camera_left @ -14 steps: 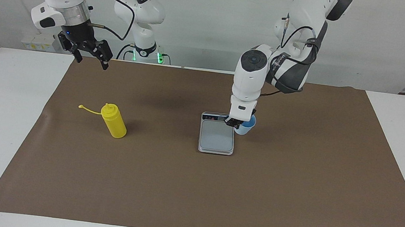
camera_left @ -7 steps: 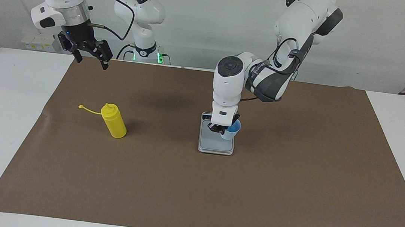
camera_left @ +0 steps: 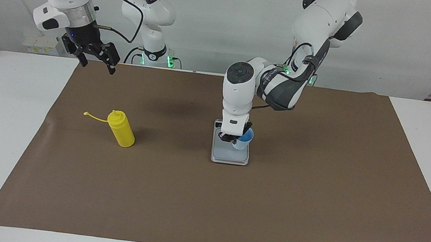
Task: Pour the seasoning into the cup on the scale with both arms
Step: 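Carry the blue cup with the left gripper over the scale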
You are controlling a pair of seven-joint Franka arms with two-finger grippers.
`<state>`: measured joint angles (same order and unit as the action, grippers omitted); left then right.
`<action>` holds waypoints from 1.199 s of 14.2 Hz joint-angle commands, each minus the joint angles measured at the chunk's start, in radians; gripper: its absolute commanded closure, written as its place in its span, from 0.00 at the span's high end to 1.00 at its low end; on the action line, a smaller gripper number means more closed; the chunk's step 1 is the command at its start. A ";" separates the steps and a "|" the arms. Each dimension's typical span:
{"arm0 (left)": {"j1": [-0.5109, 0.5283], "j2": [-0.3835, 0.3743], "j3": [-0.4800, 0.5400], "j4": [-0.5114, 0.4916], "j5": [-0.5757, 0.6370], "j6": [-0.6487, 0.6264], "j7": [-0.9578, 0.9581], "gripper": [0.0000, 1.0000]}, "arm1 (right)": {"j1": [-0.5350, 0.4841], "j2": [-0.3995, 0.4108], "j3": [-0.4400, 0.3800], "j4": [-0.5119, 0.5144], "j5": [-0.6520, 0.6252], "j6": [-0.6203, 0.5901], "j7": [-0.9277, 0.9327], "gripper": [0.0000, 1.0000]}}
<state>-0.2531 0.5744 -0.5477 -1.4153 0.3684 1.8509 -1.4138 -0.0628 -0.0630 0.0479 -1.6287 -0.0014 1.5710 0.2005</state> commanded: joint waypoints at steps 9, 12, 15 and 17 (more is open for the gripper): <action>-0.018 0.038 -0.009 0.015 0.055 0.050 -0.074 0.00 | -0.015 -0.012 0.004 -0.006 0.023 -0.011 -0.026 1.00; -0.041 0.079 -0.018 0.025 0.118 0.022 -0.117 0.00 | -0.015 -0.012 0.004 -0.006 0.023 -0.011 -0.026 1.00; -0.038 0.081 -0.037 0.030 0.121 0.010 -0.119 0.00 | -0.015 -0.012 0.004 -0.006 0.023 -0.011 -0.026 1.00; -0.032 0.081 -0.038 0.032 0.121 0.013 -0.117 0.10 | -0.015 -0.012 0.004 -0.006 0.023 -0.011 -0.026 1.00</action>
<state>-0.2827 0.6192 -0.5755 -1.4051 0.4708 1.8714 -1.5048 -0.0628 -0.0630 0.0479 -1.6287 -0.0014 1.5710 0.2005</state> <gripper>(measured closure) 0.965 0.000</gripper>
